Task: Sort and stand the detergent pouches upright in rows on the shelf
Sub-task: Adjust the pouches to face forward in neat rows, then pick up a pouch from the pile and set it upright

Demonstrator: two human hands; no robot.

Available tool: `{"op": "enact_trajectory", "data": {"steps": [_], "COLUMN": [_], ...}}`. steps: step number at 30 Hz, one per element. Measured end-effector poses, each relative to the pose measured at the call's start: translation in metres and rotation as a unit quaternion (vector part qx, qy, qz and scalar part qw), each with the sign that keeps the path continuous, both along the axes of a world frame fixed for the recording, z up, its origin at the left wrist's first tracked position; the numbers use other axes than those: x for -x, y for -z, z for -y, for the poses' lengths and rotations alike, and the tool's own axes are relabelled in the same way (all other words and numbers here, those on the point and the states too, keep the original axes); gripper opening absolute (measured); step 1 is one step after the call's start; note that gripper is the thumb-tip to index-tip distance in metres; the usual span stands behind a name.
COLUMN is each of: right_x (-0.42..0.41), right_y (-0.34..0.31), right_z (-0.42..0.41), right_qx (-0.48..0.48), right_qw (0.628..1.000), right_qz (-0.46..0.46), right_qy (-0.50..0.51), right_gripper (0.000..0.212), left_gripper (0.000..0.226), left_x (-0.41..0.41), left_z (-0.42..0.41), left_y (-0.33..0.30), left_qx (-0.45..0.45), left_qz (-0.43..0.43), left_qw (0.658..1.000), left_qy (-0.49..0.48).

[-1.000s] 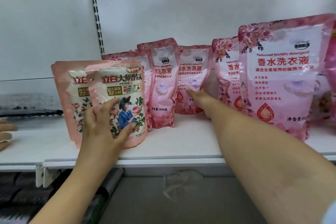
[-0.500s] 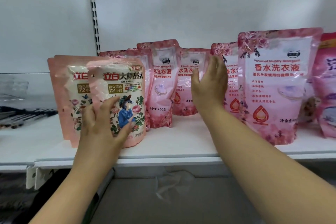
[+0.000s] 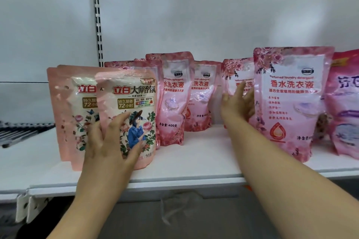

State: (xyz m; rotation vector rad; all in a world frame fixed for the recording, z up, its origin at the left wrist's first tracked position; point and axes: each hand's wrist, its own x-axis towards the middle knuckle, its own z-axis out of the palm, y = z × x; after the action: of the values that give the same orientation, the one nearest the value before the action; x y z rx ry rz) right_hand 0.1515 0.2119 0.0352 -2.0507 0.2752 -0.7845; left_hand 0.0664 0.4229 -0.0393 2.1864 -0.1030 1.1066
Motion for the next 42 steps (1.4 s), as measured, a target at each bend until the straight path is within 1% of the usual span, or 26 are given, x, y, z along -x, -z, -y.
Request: {"op": "enact_trajectory", "data": {"steps": [3,5,7,8,9,10,12,13,14,16,18,20,21,23,24,26,29,31,32,34,36,37,38,40,41,42], "right_x": [-0.001,-0.002,-0.006,-0.006,-0.007,-0.009,-0.014,-0.018,-0.021,-0.027,-0.031,-0.036,-0.036,-0.034,-0.035,-0.038,-0.041,-0.04,-0.04,-0.042,-0.048,-0.046,-0.044,-0.036,-0.033,-0.032], "right_y": [-0.002,-0.001,0.003,0.007,0.012,0.016,0.022,0.024,0.024,0.021,0.017,0.017,0.019,0.026,0.029,0.031,0.026,0.027,0.029,0.033,0.035,0.034,0.032,0.029,0.029,0.028], "right_z": [-0.001,-0.005,-0.016,-0.024,-0.032,-0.038,-0.045,-0.045,-0.043,-0.033,-0.019,-0.006,-0.003,-0.005,-0.007,-0.007,0.002,0.005,0.004,0.001,0.001,0.001,0.001,0.005,0.007,0.01], "right_qx": [-0.035,-0.041,-0.081,-0.1,-0.108,-0.104,-0.067,-0.059,-0.08,-0.185,-0.293,-0.348,-0.341,-0.262,-0.238,-0.264,-0.342,-0.338,-0.311,-0.24,-0.204,-0.187,-0.175,-0.161,-0.158,-0.153], "right_qw": [0.999,0.993,0.973,0.963,0.957,0.952,0.934,0.93,0.928,0.918,0.888,0.859,0.859,0.893,0.907,0.91,0.89,0.889,0.896,0.918,0.928,0.932,0.935,0.935,0.934,0.934], "right_qz": [0.024,0.106,0.205,0.209,0.17,0.102,-0.02,-0.04,-0.033,-0.016,-0.014,-0.03,-0.05,-0.1,-0.111,-0.1,-0.078,-0.083,-0.091,-0.096,-0.081,-0.077,-0.077,-0.08,-0.086,-0.091], "right_qy": [0.006,0.004,-0.071,-0.138,-0.207,-0.269,-0.35,-0.361,-0.362,-0.351,-0.353,-0.374,-0.378,-0.351,-0.33,-0.302,-0.29,-0.299,-0.302,-0.302,-0.301,-0.3,-0.299,-0.306,-0.308,-0.31], "right_gripper": [0.061,0.059,0.057,0.058,0.062,0.066,0.067,0.062,0.057,0.054,0.055,0.059,0.068,0.088,0.089,0.079,0.061,0.059,0.067,0.092,0.105,0.106,0.098,0.058,0.045,0.037], "left_gripper": [0.066,0.065,0.065,0.066,0.066,0.066,0.066,0.066,0.066,0.065,0.065,0.065,0.065,0.065,0.065,0.065,0.064,0.064,0.064,0.064,0.064,0.064,0.064,0.063,0.063,0.062], "left_x": [-0.002,-0.002,-0.002,-0.002,-0.001,-0.001,-0.001,-0.002,-0.002,-0.001,-0.001,-0.001,0.0,0.0,0.001,0.002,0.002,0.003,0.003,0.003,0.002,0.002,0.002,0.002,0.003,0.003], "left_z": [0.001,0.0,0.0,0.0,0.0,0.0,0.001,0.0,0.0,-0.001,-0.001,-0.001,-0.001,-0.001,0.0,0.0,0.0,-0.001,-0.001,-0.001,-0.001,-0.002,-0.002,-0.001,0.0,0.001], "left_y": [-0.001,-0.001,-0.001,-0.001,0.0,0.0,0.0,-0.001,-0.001,-0.001,-0.002,-0.003,-0.003,-0.003,-0.002,-0.003,-0.003,-0.003,-0.002,-0.002,-0.002,-0.002,-0.002,-0.003,-0.003,-0.003], "left_qx": [-0.002,-0.004,-0.003,-0.002,-0.001,-0.001,0.0,0.0,0.0,0.001,0.002,0.001,0.0,0.001,0.002,0.005,0.003,0.001,0.001,0.002,0.006,0.009,0.012,0.019,0.024,0.03], "left_qz": [0.002,0.002,-0.002,-0.004,-0.006,-0.006,-0.007,-0.008,-0.008,-0.008,-0.008,-0.01,-0.012,-0.017,-0.019,-0.02,-0.015,-0.016,-0.015,-0.013,-0.011,-0.009,-0.008,-0.007,-0.004,0.003], "left_qw": [1.0,1.0,1.0,1.0,1.0,1.0,1.0,1.0,1.0,1.0,1.0,1.0,1.0,1.0,1.0,1.0,1.0,1.0,1.0,1.0,1.0,1.0,1.0,1.0,1.0,0.999], "left_qy": [0.001,0.0,0.0,0.001,0.002,0.002,0.003,0.004,0.005,0.007,0.007,0.003,0.002,0.003,0.004,0.006,0.006,0.005,0.005,0.007,0.007,0.007,0.007,0.011,0.014,0.018]}}
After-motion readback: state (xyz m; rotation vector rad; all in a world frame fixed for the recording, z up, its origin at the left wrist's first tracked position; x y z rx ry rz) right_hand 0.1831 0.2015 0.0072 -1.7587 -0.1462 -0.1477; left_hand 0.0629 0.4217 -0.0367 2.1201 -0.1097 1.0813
